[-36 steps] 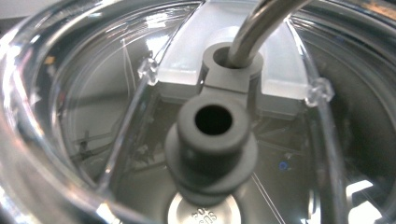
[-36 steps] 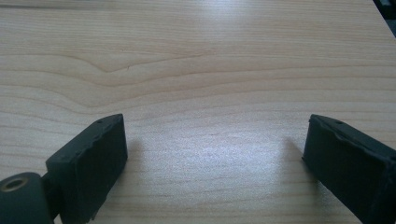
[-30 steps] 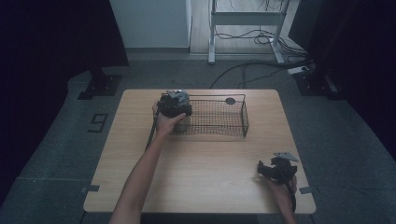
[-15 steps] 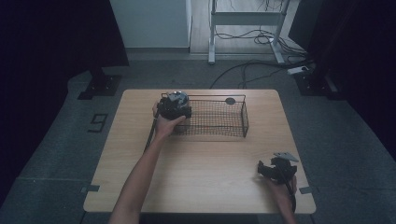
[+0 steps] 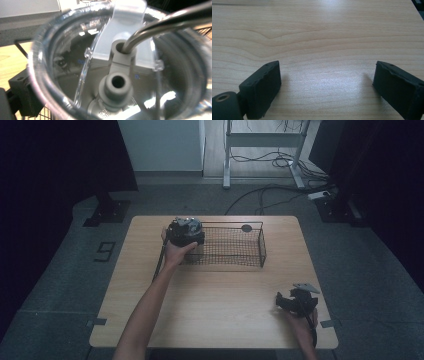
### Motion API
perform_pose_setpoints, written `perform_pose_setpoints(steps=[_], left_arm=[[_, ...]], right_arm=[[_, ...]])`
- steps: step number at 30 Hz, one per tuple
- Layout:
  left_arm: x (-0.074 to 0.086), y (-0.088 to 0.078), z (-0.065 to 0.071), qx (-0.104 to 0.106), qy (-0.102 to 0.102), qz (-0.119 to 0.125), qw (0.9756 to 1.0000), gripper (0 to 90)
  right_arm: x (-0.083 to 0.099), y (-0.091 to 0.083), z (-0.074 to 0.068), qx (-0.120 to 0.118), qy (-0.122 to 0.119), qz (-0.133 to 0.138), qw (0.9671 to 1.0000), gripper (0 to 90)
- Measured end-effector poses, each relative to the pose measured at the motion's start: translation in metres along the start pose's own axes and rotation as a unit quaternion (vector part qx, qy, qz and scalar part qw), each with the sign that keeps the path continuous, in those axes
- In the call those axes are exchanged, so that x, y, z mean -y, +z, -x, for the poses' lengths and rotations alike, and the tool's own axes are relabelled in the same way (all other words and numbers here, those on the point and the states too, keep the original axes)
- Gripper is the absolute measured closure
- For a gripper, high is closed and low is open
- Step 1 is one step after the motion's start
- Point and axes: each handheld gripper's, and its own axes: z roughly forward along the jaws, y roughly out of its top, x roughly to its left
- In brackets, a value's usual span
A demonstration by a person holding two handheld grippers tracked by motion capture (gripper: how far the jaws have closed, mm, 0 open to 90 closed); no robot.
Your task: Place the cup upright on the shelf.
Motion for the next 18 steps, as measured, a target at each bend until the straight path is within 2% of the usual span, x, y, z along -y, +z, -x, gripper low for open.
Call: perform_pose_setpoints(steps=[3, 6, 10, 13, 18], left_arm=[[-0.004, -0.009, 0.001, 0.005, 0.003, 0.015, 0.9999, 0.0], [-0.007, -0.015, 0.002, 0.007, 0.003, 0.019, 0.9998, 0.0], [-0.006, -0.022, -0.001, 0.016, -0.014, 0.017, 0.9996, 0.0], [-0.004, -0.027, -0.002, 0.015, -0.012, 0.019, 0.9996, 0.5], [0.000, -0.038, -0.005, 0.028, -0.015, 0.018, 0.9994, 0.9]], right_arm=[[0.000, 0.000, 0.000, 0.000, 0.000, 0.000, 1.0000, 7.5], [0.000, 0.000, 0.000, 0.000, 0.000, 0.000, 1.0000, 7.5], [0.000, 0.000, 0.000, 0.000, 0.000, 0.000, 1.0000, 7.5], [0.000, 0.000, 0.000, 0.000, 0.000, 0.000, 1.0000, 7.5], [0.000, 0.000, 0.000, 0.000, 0.000, 0.000, 1.0000, 7.6]])
